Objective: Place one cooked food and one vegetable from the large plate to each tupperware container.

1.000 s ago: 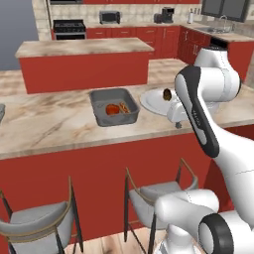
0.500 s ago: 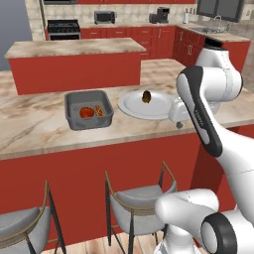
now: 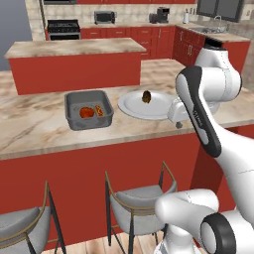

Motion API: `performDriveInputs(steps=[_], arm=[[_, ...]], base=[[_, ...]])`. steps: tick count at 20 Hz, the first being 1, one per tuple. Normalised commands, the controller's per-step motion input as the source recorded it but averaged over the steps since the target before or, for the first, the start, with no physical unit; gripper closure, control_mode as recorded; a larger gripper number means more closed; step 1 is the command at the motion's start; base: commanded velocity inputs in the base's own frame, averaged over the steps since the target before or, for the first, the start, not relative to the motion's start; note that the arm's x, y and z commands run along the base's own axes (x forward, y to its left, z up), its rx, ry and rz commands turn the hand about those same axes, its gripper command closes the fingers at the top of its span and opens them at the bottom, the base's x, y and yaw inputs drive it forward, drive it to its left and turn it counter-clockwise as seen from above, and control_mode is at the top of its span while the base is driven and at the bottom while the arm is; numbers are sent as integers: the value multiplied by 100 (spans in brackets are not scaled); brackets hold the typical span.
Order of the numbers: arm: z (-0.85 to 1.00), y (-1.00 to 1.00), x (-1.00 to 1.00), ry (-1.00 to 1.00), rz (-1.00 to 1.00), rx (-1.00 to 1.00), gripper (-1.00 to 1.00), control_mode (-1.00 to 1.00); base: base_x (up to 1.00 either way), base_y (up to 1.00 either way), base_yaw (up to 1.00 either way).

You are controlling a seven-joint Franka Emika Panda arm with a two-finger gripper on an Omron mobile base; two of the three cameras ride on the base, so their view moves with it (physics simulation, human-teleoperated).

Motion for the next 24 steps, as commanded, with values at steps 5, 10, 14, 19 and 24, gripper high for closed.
performDriveInputs(steps=[5,10,14,19,24], arm=[[0,0,2,0,1,0,-100,-100],[5,7,50,1,-1,1,-100,-100],[29,49,88,0,-28,-2,-100,-100],[45,25,85,7,-29,-9,-100,-100],[-7,-27,96,10,-17,-6,-100,-100]], base=[[31,18,0],[0,0,0],[0,0,0],[0,0,0],[0,0,0]])
